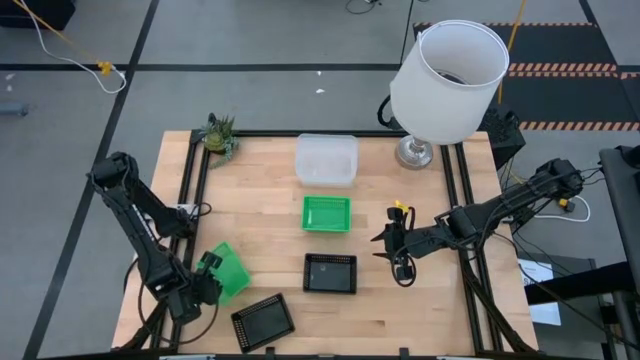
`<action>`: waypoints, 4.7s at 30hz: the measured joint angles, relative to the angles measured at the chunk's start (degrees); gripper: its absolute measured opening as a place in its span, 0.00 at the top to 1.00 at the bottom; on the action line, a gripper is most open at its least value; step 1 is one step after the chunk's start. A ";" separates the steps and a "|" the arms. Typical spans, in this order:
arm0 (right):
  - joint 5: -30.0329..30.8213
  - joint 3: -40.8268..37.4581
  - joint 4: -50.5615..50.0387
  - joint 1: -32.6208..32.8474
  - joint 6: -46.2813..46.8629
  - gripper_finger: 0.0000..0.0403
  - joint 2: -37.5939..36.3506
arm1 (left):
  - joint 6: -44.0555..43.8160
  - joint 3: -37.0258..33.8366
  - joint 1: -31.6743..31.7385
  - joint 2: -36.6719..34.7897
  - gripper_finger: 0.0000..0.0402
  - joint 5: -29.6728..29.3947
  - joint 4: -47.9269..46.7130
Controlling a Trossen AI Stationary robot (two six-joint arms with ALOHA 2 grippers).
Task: Stack baskets by color
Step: Stack the left green bin on top of the right green bins
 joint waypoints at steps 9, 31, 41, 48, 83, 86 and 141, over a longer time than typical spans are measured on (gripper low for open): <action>-0.01 0.01 -0.02 0.00 -0.01 0.60 0.00 | -0.16 0.00 -0.07 -0.04 0.81 -0.55 -1.14; 0.04 -2.14 0.04 -0.04 -0.02 0.60 0.04 | 7.54 0.00 -0.66 0.00 0.90 -4.63 -3.56; 0.04 -2.16 0.44 -0.04 -0.02 0.60 0.04 | 1.66 -0.04 -0.70 0.02 0.89 -7.49 -2.58; 0.02 -2.16 0.44 -0.04 -0.02 0.60 0.02 | 1.48 -0.04 -0.70 0.02 0.65 -9.56 -2.48; -0.01 -2.16 0.39 -0.02 -0.68 0.60 0.00 | 13.07 9.21 9.79 1.55 0.98 -15.21 -9.82; -0.02 -2.16 0.37 -0.02 -0.68 0.60 0.00 | 19.06 14.04 12.66 1.55 0.98 -20.03 -13.75; 4.74 -2.23 -9.91 0.02 5.95 0.60 -13.03 | 42.53 43.25 43.08 36.04 0.98 -41.99 10.18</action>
